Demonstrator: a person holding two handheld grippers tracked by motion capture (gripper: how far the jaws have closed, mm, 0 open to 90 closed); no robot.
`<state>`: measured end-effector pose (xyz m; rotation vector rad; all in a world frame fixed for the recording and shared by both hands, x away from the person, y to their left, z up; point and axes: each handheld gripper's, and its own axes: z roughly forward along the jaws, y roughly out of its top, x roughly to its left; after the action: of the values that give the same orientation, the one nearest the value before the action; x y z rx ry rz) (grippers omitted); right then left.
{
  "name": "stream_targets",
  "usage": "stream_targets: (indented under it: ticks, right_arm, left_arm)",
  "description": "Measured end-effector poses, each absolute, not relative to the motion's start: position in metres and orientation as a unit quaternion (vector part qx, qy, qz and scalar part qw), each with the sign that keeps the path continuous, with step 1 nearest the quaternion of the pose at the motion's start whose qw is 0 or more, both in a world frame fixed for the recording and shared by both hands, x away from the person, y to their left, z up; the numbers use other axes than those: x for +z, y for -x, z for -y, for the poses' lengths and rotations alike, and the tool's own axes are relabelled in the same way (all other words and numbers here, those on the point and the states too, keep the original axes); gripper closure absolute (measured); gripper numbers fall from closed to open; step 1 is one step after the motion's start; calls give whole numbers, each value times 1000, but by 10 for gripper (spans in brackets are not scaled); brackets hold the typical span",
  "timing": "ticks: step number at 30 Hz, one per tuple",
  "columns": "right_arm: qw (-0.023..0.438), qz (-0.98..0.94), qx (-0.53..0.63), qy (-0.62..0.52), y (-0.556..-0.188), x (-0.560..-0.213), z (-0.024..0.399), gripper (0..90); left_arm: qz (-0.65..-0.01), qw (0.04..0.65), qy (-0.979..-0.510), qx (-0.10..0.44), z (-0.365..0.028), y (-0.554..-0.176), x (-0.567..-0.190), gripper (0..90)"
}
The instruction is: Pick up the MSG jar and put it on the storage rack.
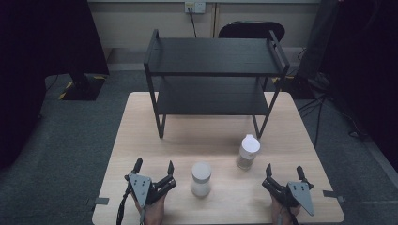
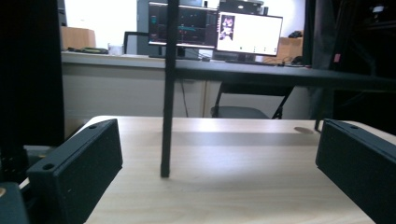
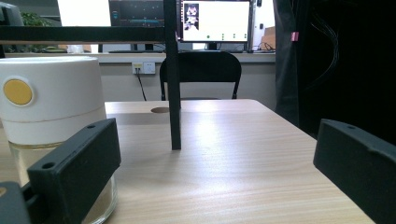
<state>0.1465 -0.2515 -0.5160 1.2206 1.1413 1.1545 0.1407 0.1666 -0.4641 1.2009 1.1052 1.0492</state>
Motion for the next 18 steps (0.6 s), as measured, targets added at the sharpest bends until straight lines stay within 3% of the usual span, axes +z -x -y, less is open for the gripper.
stream_targets:
  ticks: [18]
  right_arm:
    - [527,-478,483,-510,-147,-516,252,0]
  left_arm:
    - [-389,621,-562,383,-147,-136,-434,29]
